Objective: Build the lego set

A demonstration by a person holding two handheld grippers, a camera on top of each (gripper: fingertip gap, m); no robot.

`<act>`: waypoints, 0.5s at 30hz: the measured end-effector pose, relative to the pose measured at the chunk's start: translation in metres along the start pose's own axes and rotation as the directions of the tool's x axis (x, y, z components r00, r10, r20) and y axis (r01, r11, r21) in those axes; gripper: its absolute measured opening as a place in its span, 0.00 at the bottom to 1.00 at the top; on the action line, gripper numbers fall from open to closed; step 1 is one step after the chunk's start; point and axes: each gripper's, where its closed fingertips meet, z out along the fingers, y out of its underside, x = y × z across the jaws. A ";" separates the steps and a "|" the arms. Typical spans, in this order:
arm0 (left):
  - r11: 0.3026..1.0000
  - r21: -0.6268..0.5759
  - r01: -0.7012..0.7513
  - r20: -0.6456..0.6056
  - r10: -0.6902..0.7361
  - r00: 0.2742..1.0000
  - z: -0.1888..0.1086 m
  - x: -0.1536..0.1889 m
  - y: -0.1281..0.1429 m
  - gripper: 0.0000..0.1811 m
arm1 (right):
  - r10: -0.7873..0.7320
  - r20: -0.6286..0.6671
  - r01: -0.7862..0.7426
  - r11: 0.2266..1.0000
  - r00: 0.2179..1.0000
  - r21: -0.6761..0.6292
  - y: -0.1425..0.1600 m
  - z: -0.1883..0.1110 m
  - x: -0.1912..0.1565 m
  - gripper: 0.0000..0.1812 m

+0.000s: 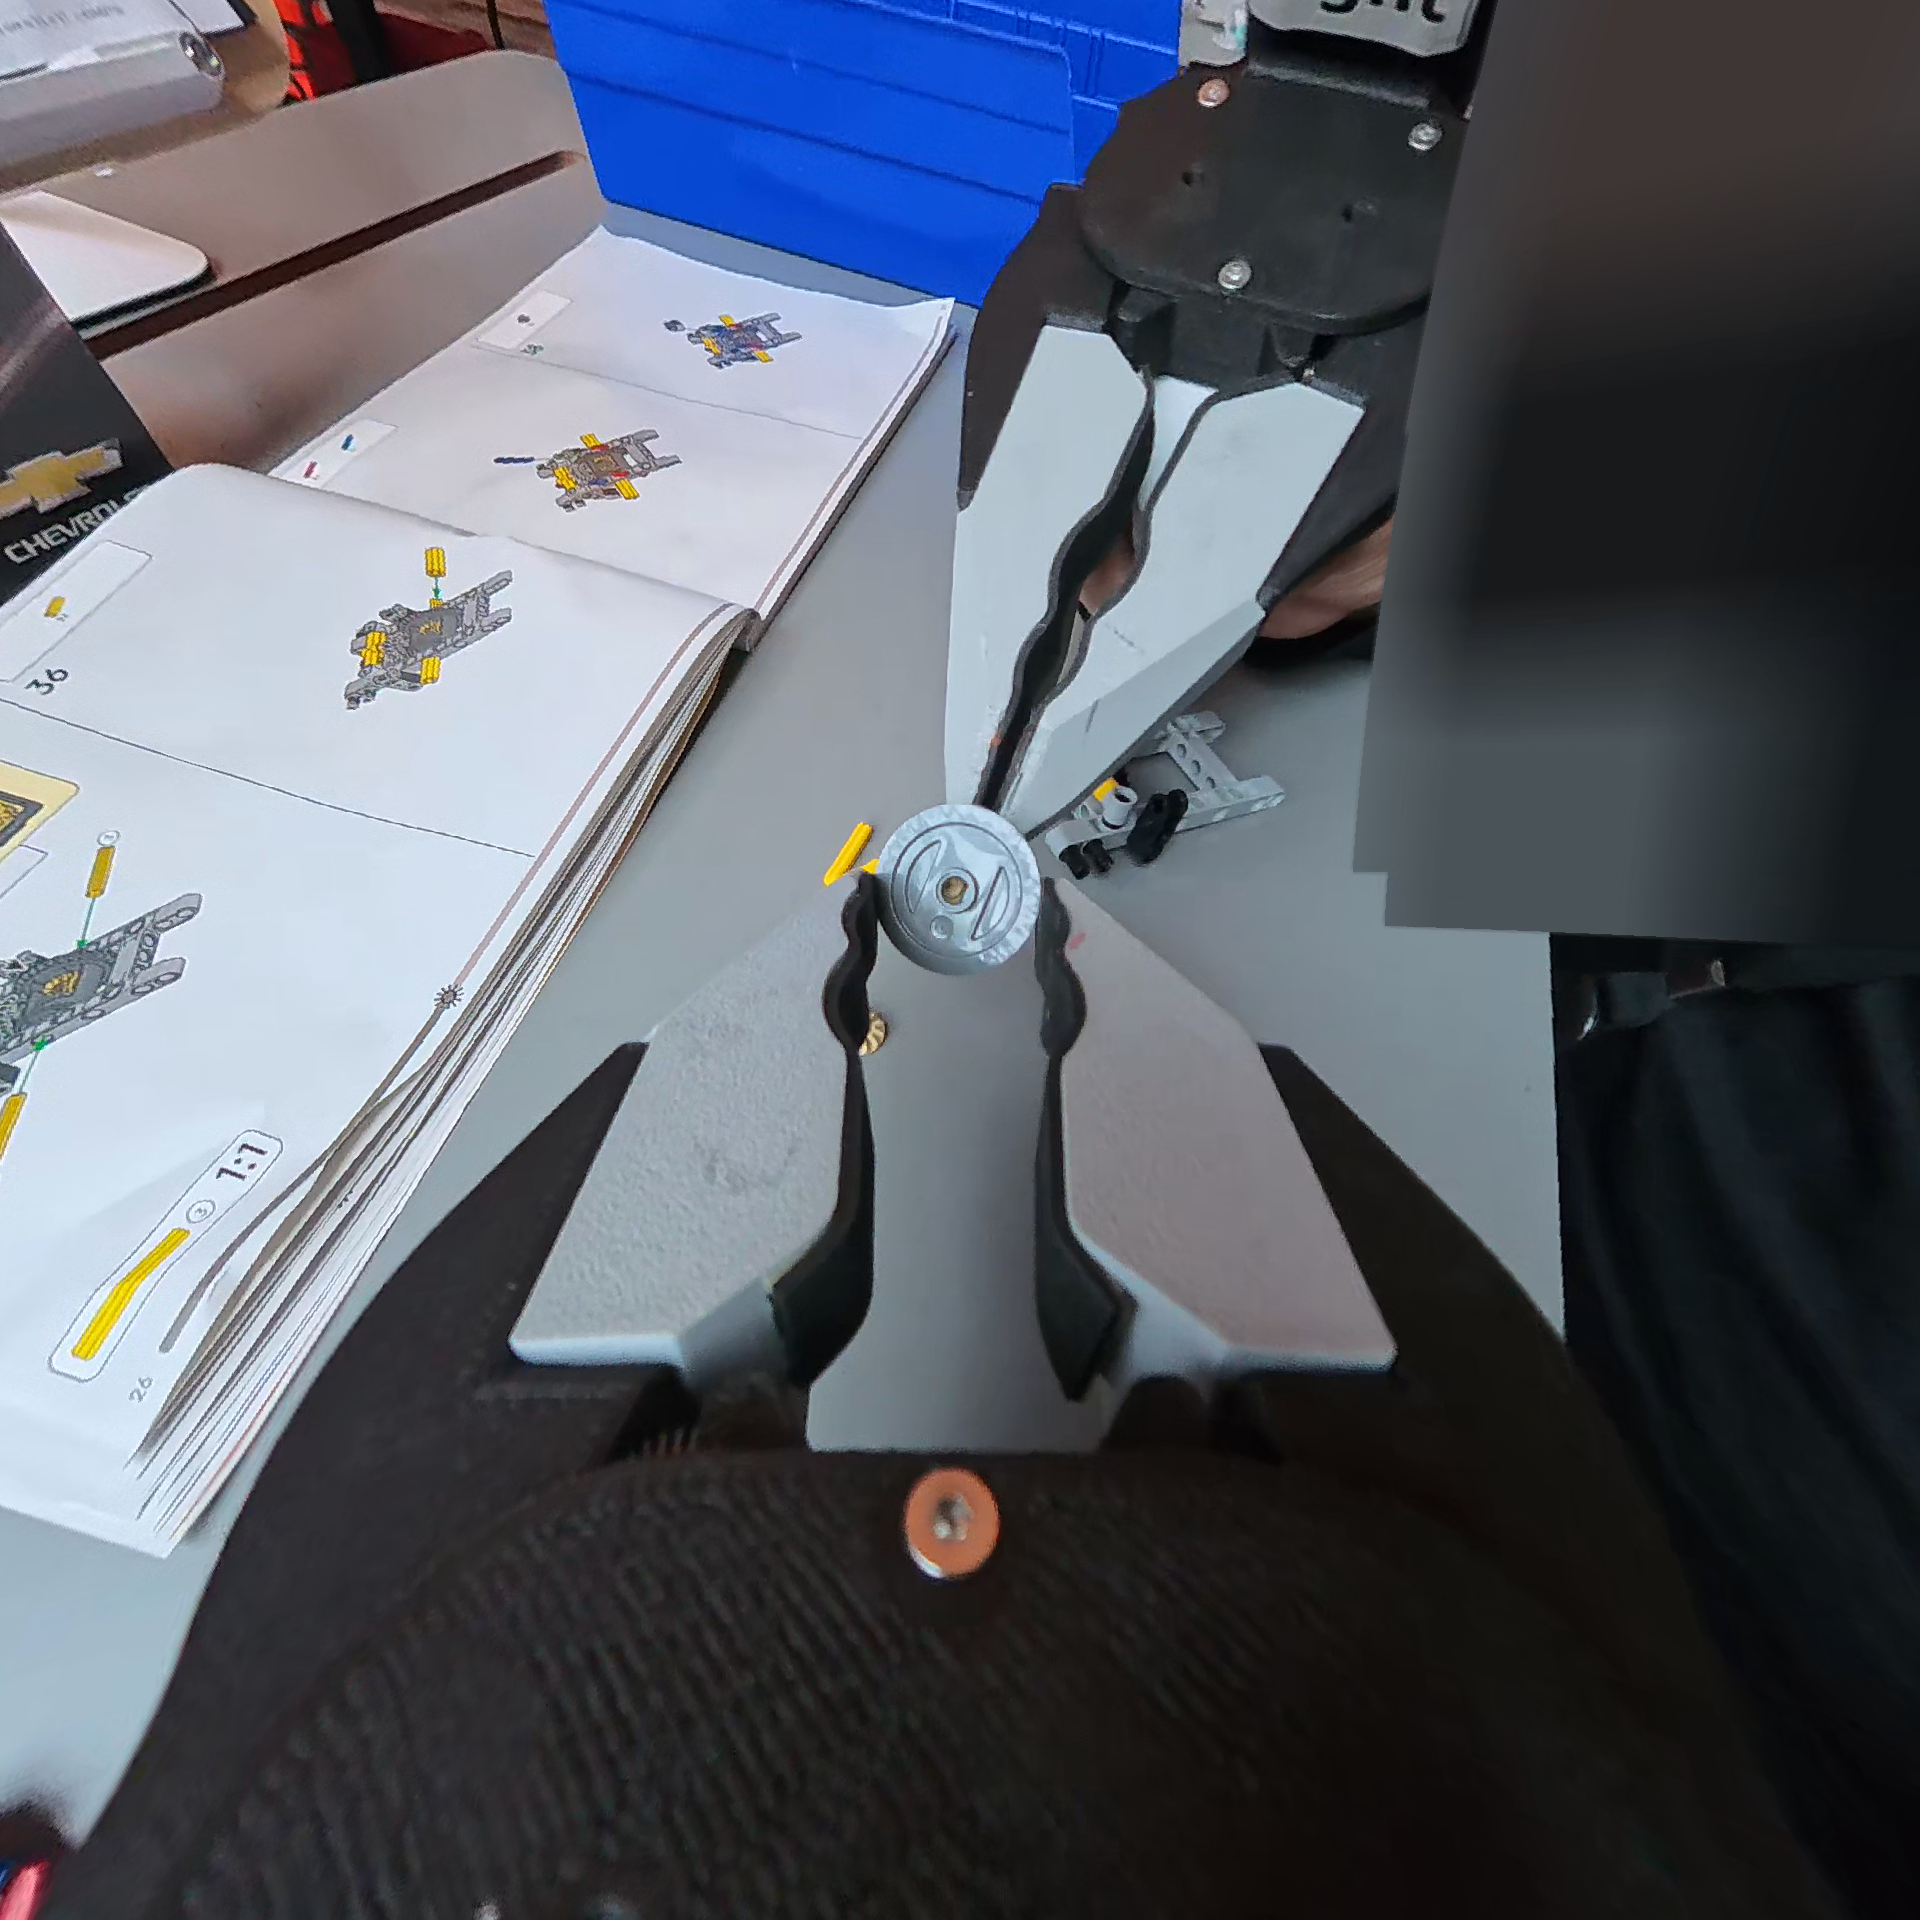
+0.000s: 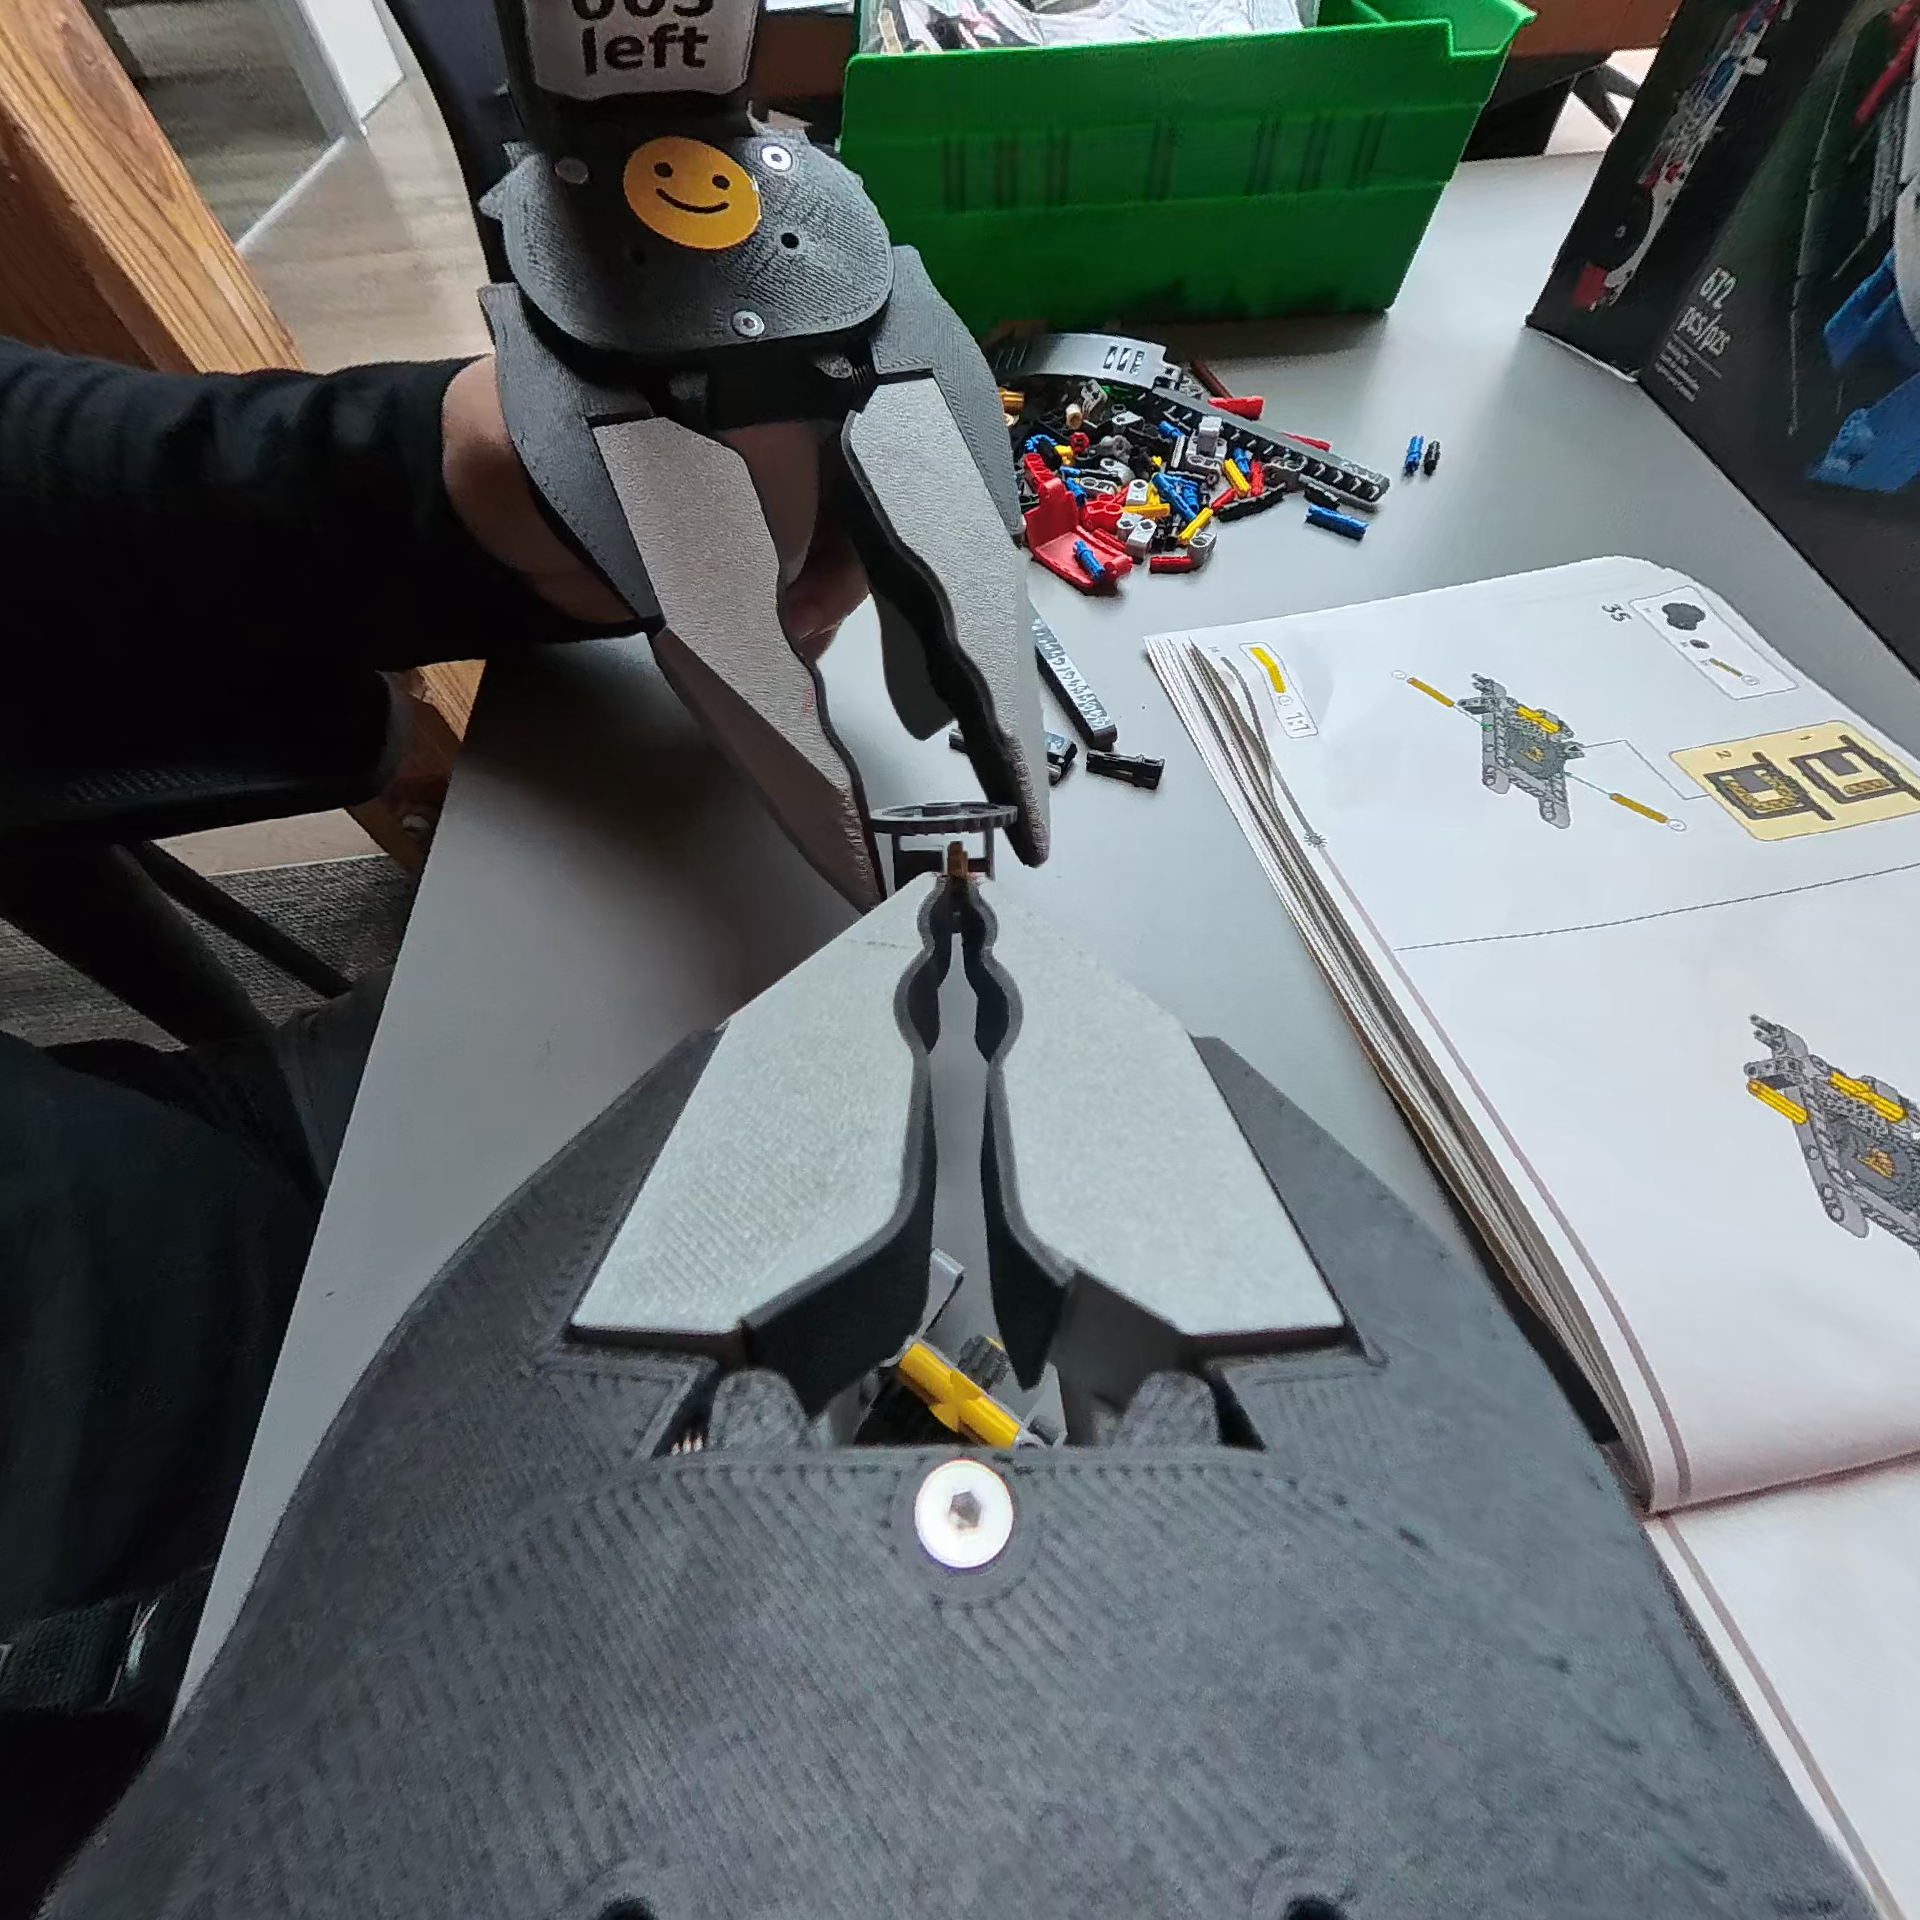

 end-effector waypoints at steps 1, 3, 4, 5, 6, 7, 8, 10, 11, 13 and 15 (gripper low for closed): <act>1.000 0.000 0.010 -0.001 -0.010 1.000 0.001 0.000 -0.001 0.15 | -0.003 -0.007 0.003 1.000 1.000 0.000 0.000 0.000 0.001 0.00; 0.999 0.001 0.037 -0.002 -0.037 0.999 0.002 0.000 -0.002 0.15 | -0.005 -0.019 0.005 1.000 1.000 0.001 0.000 0.000 0.002 0.00; 0.998 0.000 0.056 -0.003 -0.056 0.998 0.002 0.000 -0.002 0.15 | -0.003 -0.022 0.003 1.000 1.000 0.002 0.000 0.000 0.003 0.00; 0.997 -0.002 0.078 -0.007 -0.078 0.997 0.003 0.000 -0.002 0.15 | -0.001 -0.021 0.001 1.000 1.000 0.001 0.000 0.000 0.003 0.00; 0.995 -0.003 0.098 -0.011 -0.098 0.995 0.003 0.000 -0.002 0.15 | 0.001 -0.018 -0.001 1.000 1.000 -0.002 0.001 0.001 0.003 0.00; 0.993 -0.005 0.114 -0.013 -0.114 0.993 0.003 0.000 -0.001 0.15 | 0.002 -0.018 -0.002 1.000 1.000 -0.005 0.002 0.001 0.003 0.00; 0.992 -0.008 0.126 -0.014 -0.126 0.992 0.004 0.000 -0.001 0.15 | 0.002 -0.019 -0.003 1.000 1.000 -0.007 0.002 0.001 0.003 0.00; 0.989 -0.015 0.146 -0.015 -0.146 0.989 0.004 -0.001 0.001 0.15 | 0.003 -0.021 -0.003 1.000 1.000 -0.013 0.003 0.001 0.004 0.00; 0.987 -0.017 0.159 -0.018 -0.159 0.987 0.004 -0.001 0.002 0.15 | 0.006 -0.022 -0.007 1.000 1.000 -0.013 0.004 0.002 0.004 0.00; 0.982 -0.015 0.186 -0.023 -0.186 0.982 0.004 -0.002 0.002 0.15 | 0.013 -0.021 -0.014 1.000 1.000 -0.012 0.004 0.002 0.005 0.00; 0.977 -0.013 0.215 -0.027 -0.215 0.976 0.005 -0.002 0.002 0.15 | 0.027 -0.023 -0.027 1.000 0.999 -0.008 0.004 0.002 0.006 0.00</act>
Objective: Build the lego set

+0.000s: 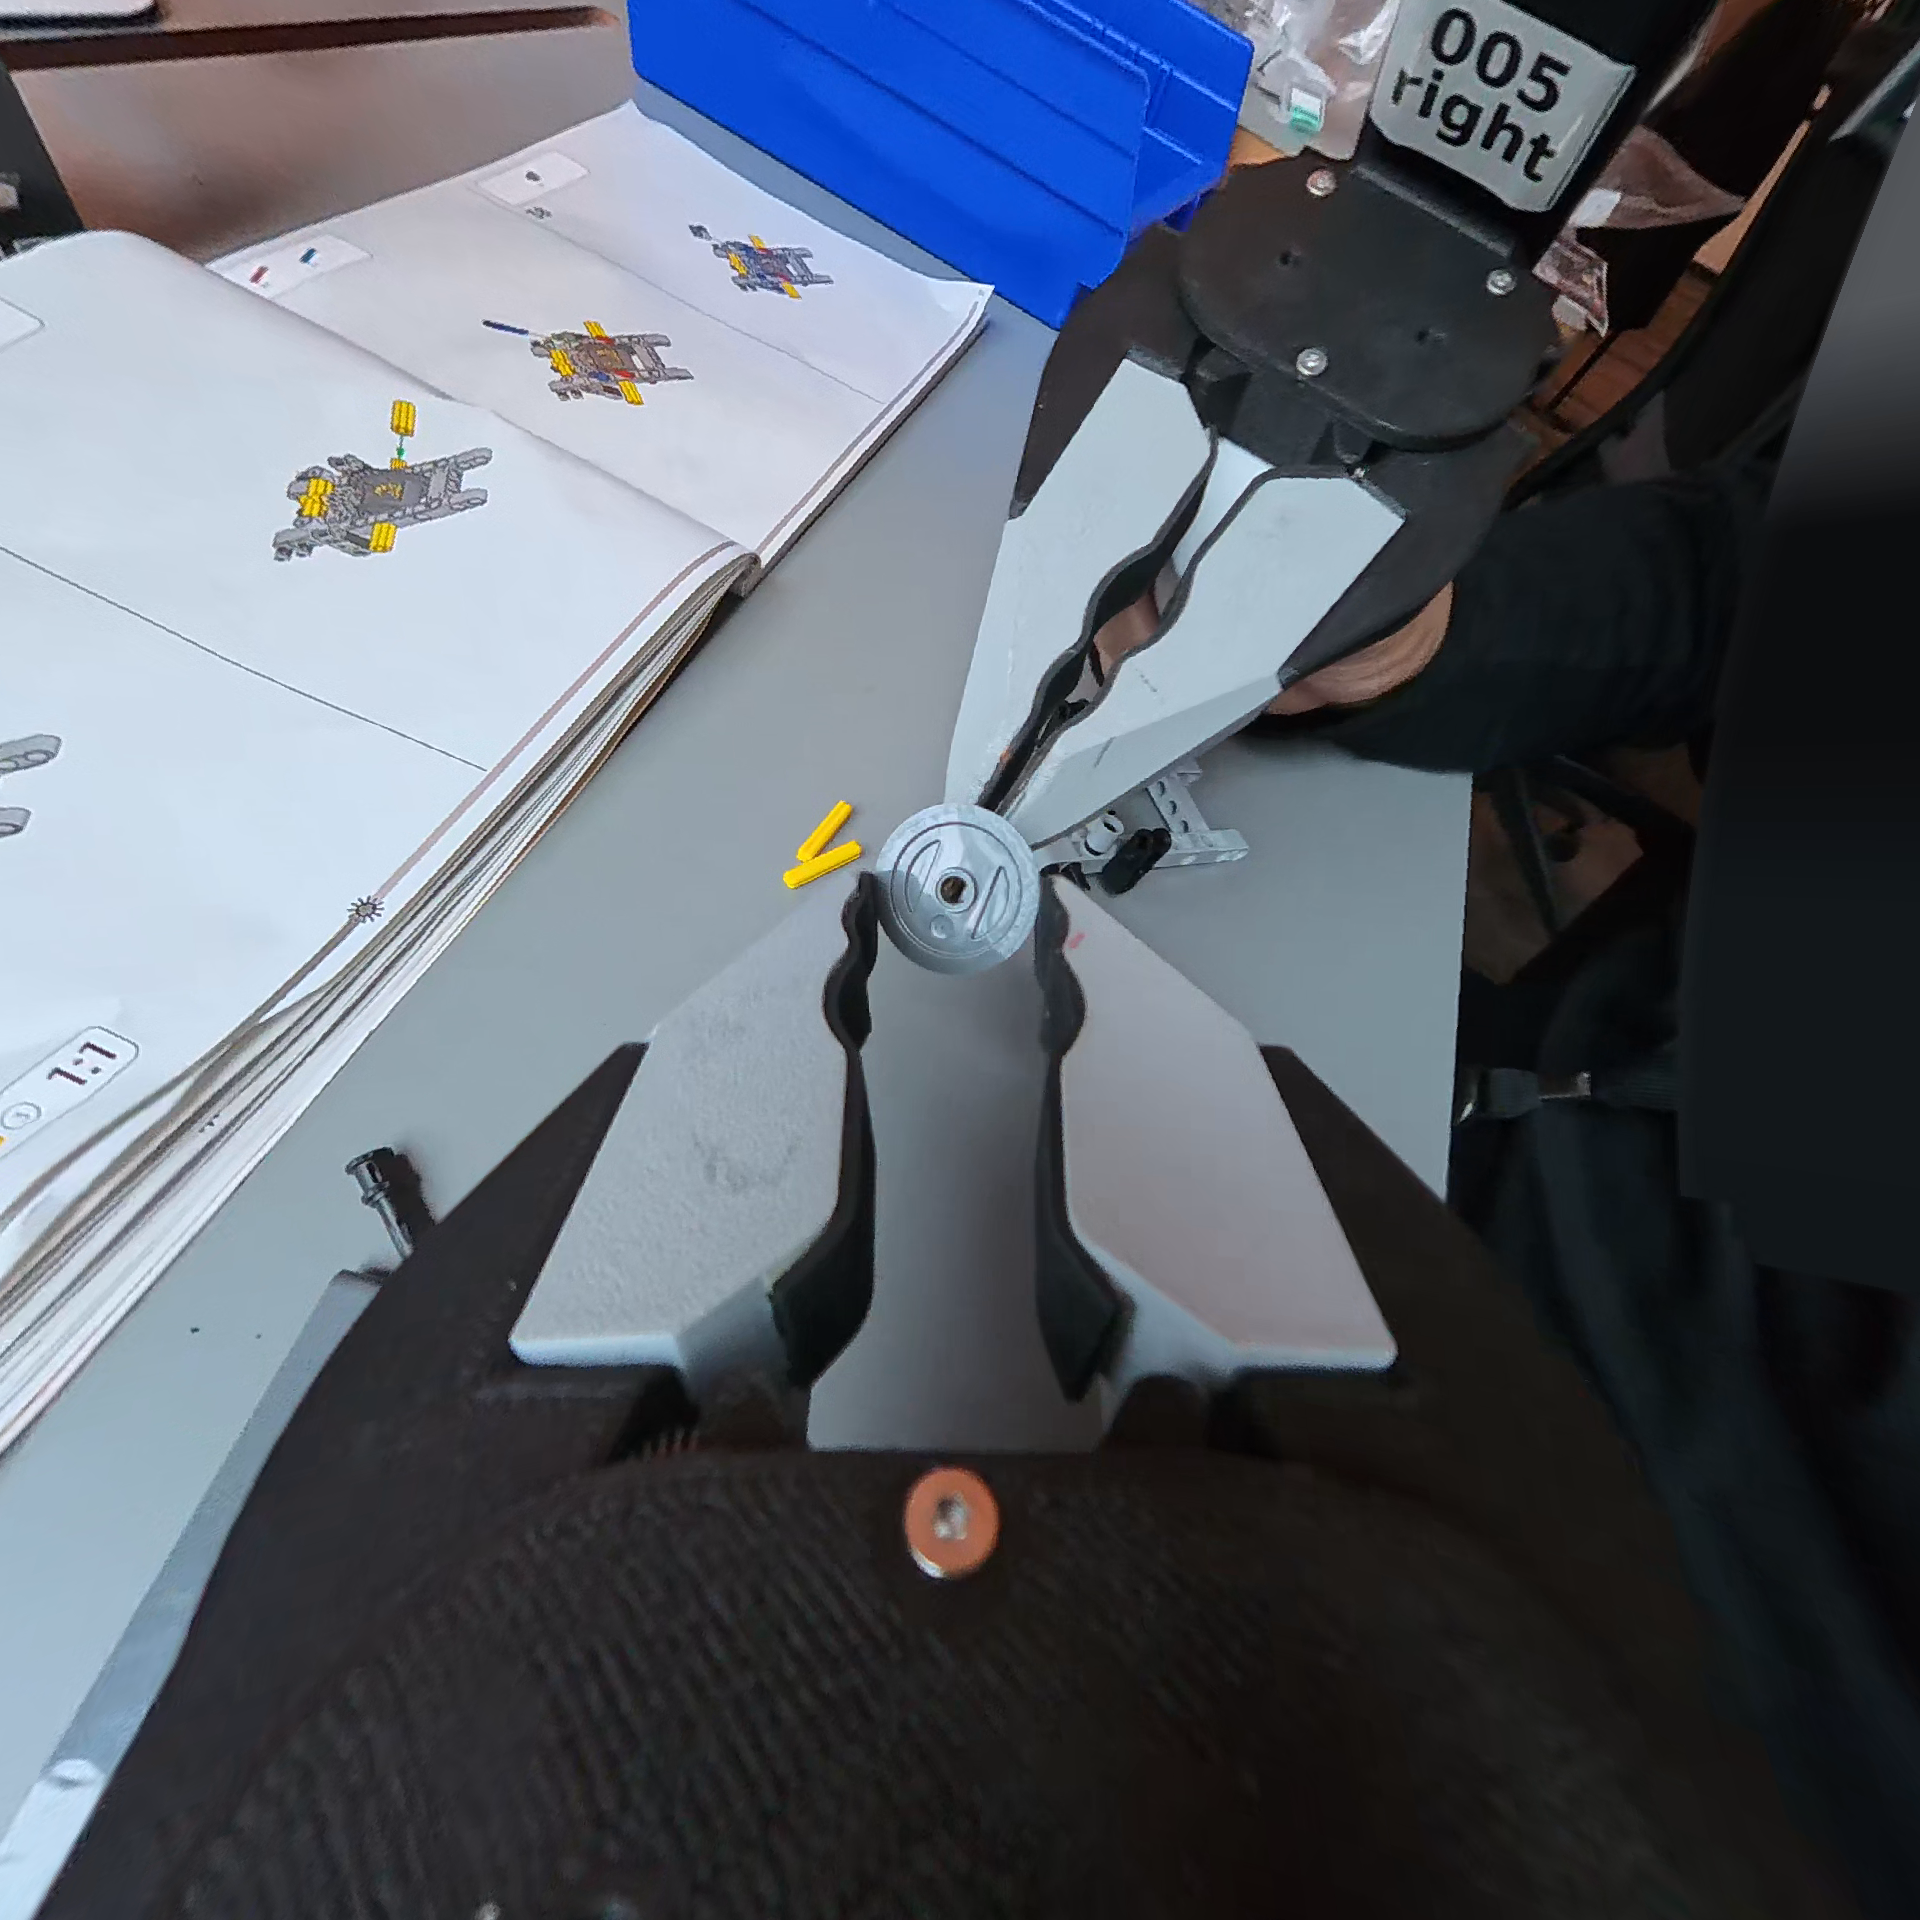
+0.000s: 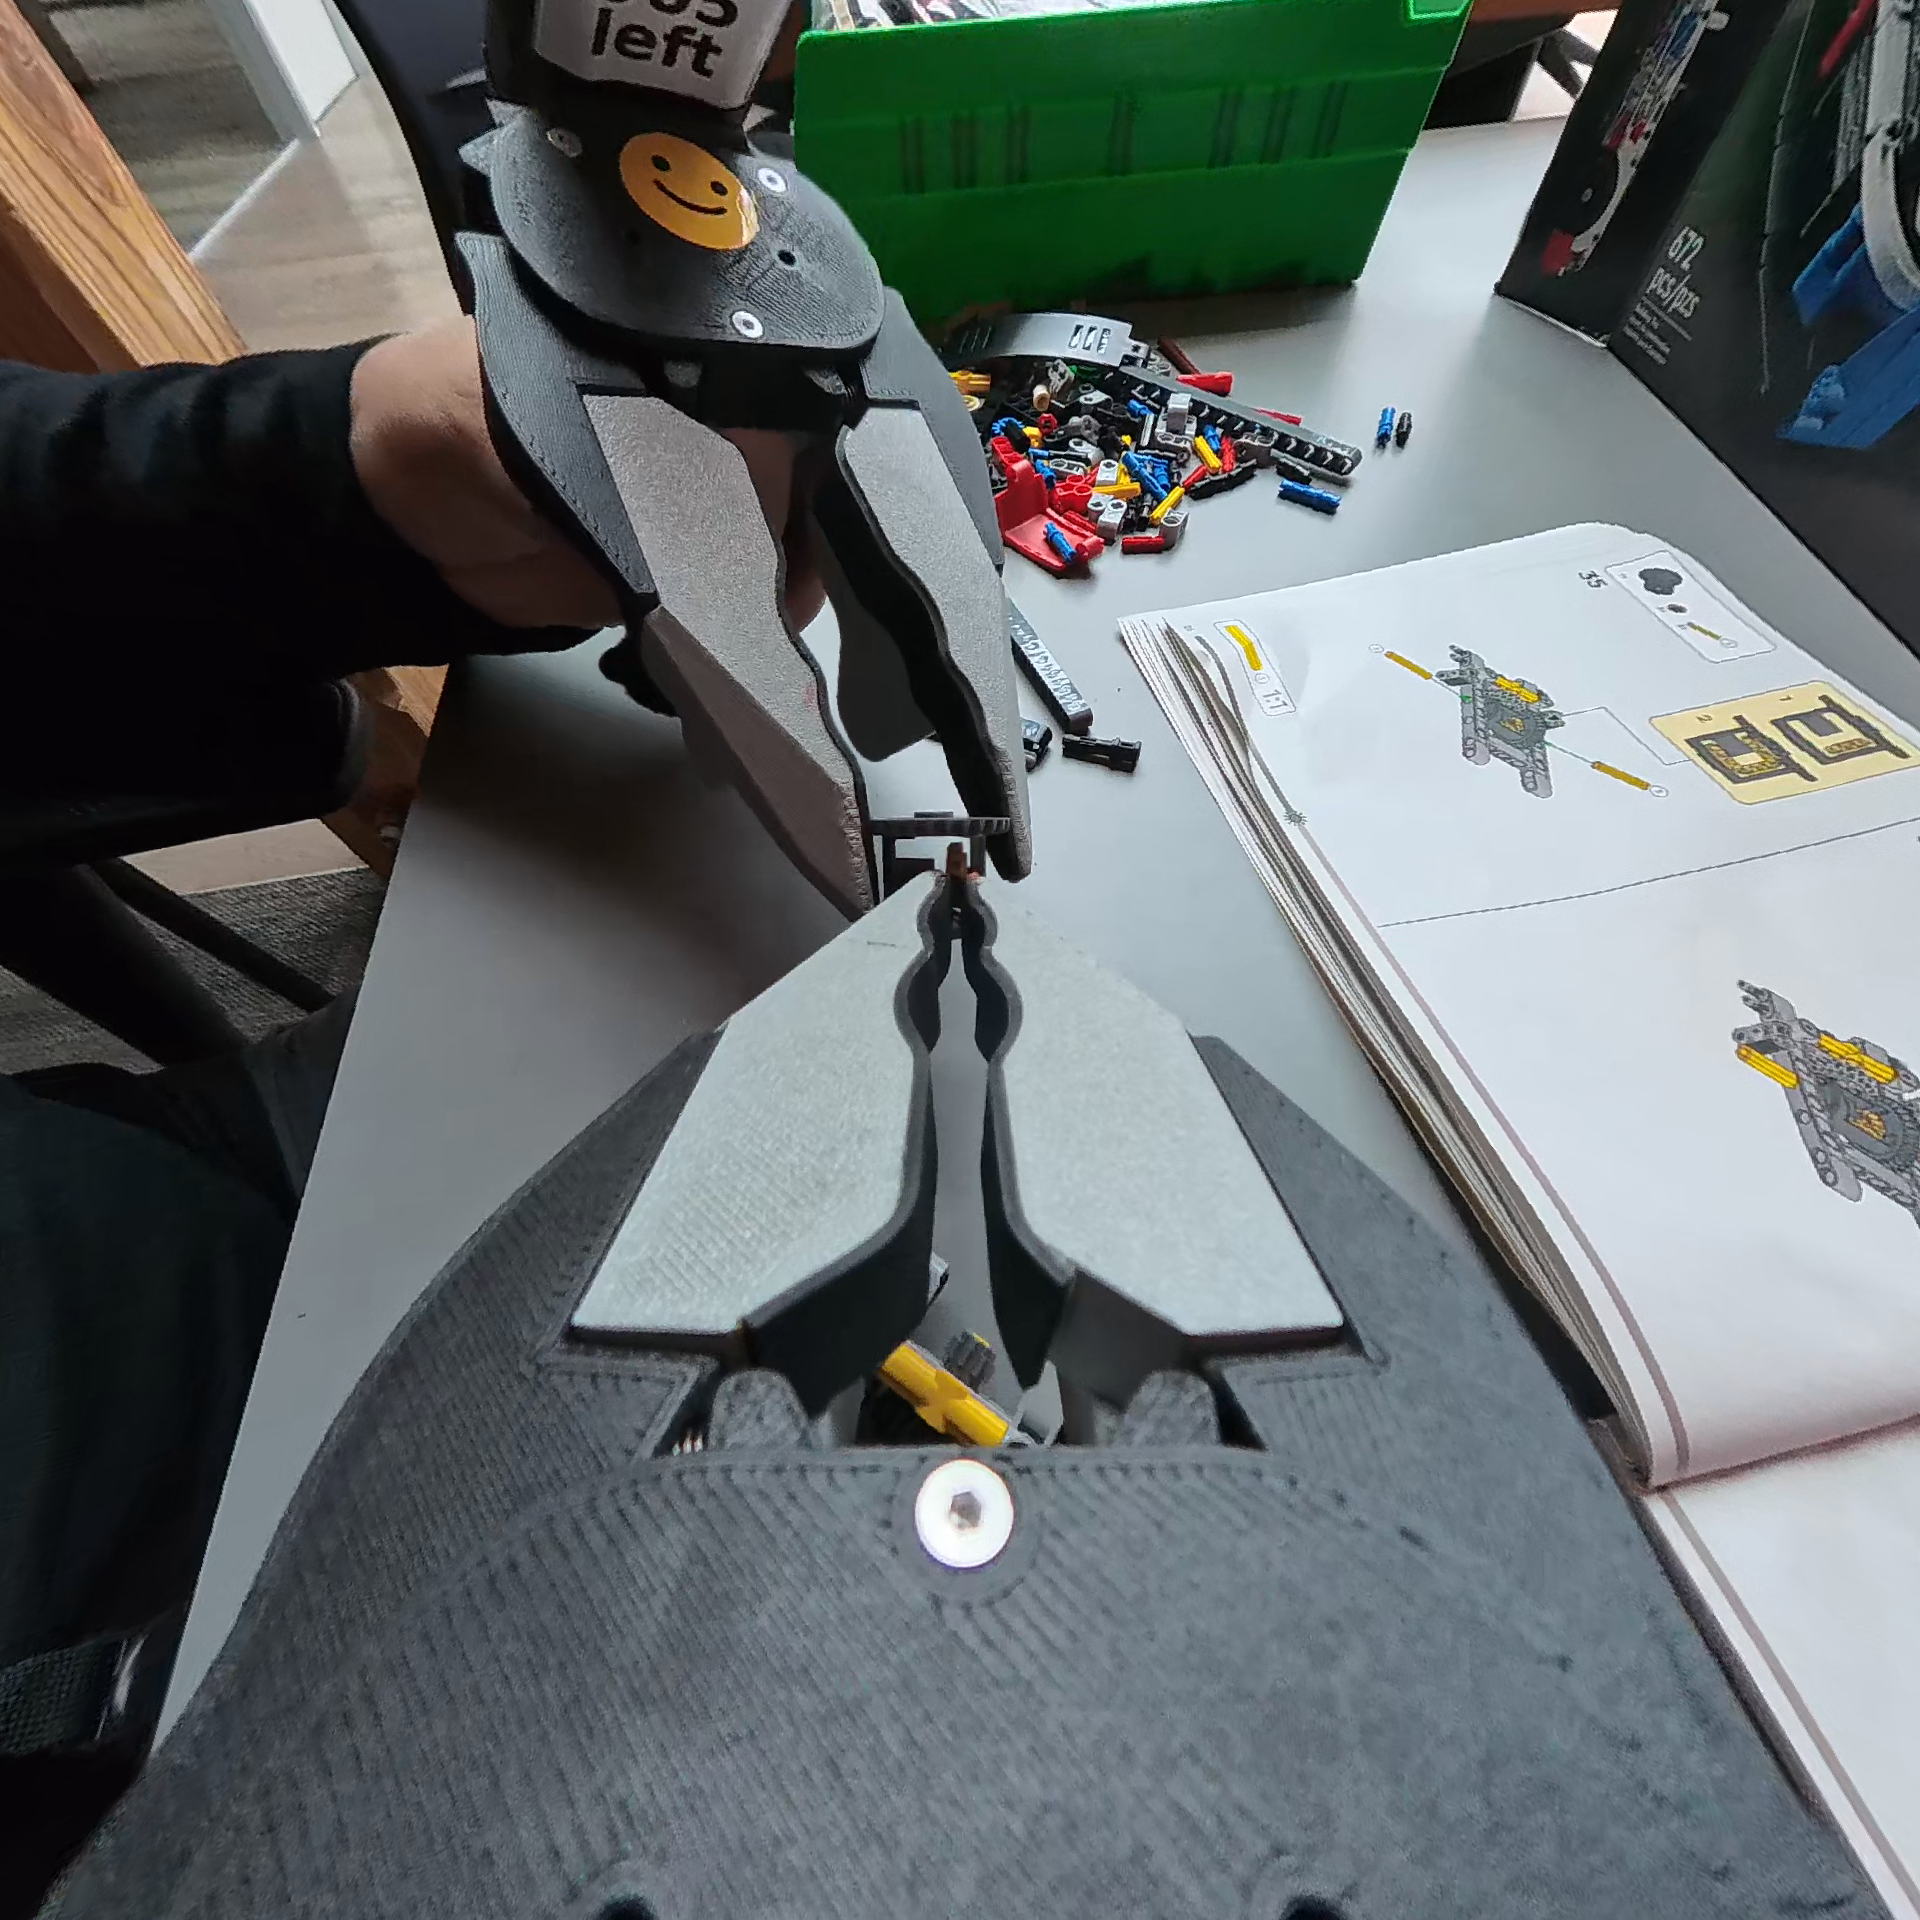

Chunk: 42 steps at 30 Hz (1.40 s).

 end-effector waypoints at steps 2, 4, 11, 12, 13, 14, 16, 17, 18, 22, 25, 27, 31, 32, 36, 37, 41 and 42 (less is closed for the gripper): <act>1.000 -0.007 0.022 0.002 -0.022 1.000 0.000 -0.001 0.001 0.15 | 0.018 0.003 -0.018 1.000 1.000 -0.002 0.001 0.001 0.000 0.00; 0.999 -0.015 0.038 0.006 -0.037 0.999 0.001 -0.001 0.002 0.15 | 0.038 0.006 -0.038 0.999 0.999 -0.004 0.001 0.002 0.001 0.00; 0.997 -0.027 0.068 0.016 -0.068 0.998 0.002 -0.002 0.003 0.15 | 0.029 0.005 -0.029 0.999 1.000 -0.014 0.003 0.002 0.002 0.00; 0.998 -0.026 0.065 0.017 -0.065 0.998 0.002 -0.002 0.003 0.15 | 0.016 -0.004 -0.016 1.000 1.000 -0.017 0.003 0.002 0.002 0.00; 0.997 -0.026 0.069 0.017 -0.069 0.997 0.002 -0.003 0.004 0.15 | 0.008 -0.011 -0.008 1.000 1.000 -0.021 0.003 0.002 0.003 0.00; 0.997 -0.028 0.072 0.016 -0.071 0.997 0.002 -0.003 0.005 0.15 | 0.003 -0.014 -0.003 1.000 1.000 -0.024 0.004 0.003 0.003 0.00; 0.997 -0.028 0.071 0.021 -0.070 0.997 0.002 -0.004 0.005 0.15 | 0.001 -0.020 -0.002 1.000 1.000 -0.026 0.005 0.004 0.003 0.00; 0.997 -0.030 0.071 0.025 -0.070 0.997 0.002 -0.004 0.006 0.15 | 0.002 -0.021 -0.003 1.000 1.000 -0.028 0.005 0.004 0.003 0.00; 0.997 -0.035 0.069 0.029 -0.068 0.997 0.002 -0.005 0.007 0.15 | 0.008 -0.020 -0.009 1.000 1.000 -0.029 0.006 0.005 0.003 0.00; 0.998 -0.066 0.023 0.056 -0.019 0.998 0.004 -0.007 0.012 0.15 | 0.110 0.033 -0.108 0.993 0.993 -0.039 0.011 0.008 0.003 0.00; 0.996 -0.067 0.053 0.035 -0.051 0.998 0.004 -0.006 0.013 0.15 | 0.161 0.086 -0.158 0.987 0.983 -0.036 0.011 0.008 0.002 0.00; 0.995 -0.059 0.076 0.018 -0.075 0.997 0.004 -0.006 0.013 0.15 | 0.151 0.085 -0.148 0.988 0.985 -0.041 0.011 0.008 0.002 0.00; 0.994 -0.053 0.097 0.006 -0.097 0.995 0.003 -0.005 0.012 0.15 | 0.097 0.054 -0.095 0.994 0.994 -0.052 0.010 0.007 0.002 0.00; 0.993 -0.045 0.106 0.001 -0.106 0.994 0.003 -0.005 0.011 0.15 | 0.074 0.041 -0.071 0.996 0.996 -0.048 0.009 0.007 0.003 0.00; 0.978 -0.048 0.202 -0.020 -0.203 0.979 0.003 -0.006 0.014 0.15 | 0.080 0.038 -0.078 0.995 0.996 -0.062 0.012 0.009 0.003 0.00; 0.975 -0.054 0.216 -0.018 -0.218 0.976 0.004 -0.007 0.015 0.15 | 0.097 0.049 -0.094 0.993 0.994 -0.066 0.014 0.010 0.003 0.00; 0.964 -0.060 0.260 -0.022 -0.262 0.965 0.004 -0.008 0.017 0.15 | 0.146 0.077 -0.142 0.988 0.986 -0.064 0.016 0.011 0.005 0.00; 0.961 -0.062 0.270 -0.039 -0.273 0.961 0.003 -0.006 0.017 0.15 | 0.153 0.053 -0.150 0.986 0.987 -0.068 0.017 0.011 0.010 0.00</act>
